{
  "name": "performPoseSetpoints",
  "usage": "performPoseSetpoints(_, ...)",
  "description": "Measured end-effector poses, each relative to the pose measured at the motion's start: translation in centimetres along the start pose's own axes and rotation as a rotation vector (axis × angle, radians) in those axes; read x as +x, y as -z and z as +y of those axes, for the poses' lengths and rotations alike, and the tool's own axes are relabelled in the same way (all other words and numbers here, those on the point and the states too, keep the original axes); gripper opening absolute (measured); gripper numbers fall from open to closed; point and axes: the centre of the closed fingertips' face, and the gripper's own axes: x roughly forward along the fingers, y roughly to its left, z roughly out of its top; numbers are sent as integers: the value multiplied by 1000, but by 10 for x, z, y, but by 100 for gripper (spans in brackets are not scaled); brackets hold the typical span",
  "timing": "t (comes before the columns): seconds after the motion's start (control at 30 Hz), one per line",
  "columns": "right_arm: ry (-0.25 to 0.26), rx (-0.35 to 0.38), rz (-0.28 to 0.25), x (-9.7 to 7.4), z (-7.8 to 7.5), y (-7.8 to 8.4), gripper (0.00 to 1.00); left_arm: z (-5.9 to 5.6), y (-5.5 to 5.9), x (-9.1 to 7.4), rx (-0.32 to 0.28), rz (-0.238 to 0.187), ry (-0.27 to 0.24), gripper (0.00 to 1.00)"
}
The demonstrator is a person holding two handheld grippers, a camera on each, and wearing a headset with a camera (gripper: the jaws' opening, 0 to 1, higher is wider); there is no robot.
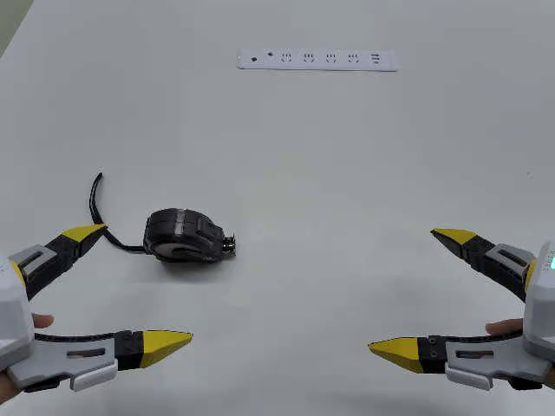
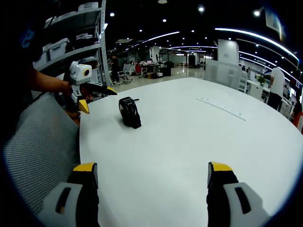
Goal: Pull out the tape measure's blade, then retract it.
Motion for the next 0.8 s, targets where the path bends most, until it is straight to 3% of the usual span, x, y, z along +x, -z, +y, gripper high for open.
performPoseSetpoints(0.8, -6, -4, 9, -1, 1, 2, 98, -2, -2, -1, 9, 3, 2, 100)
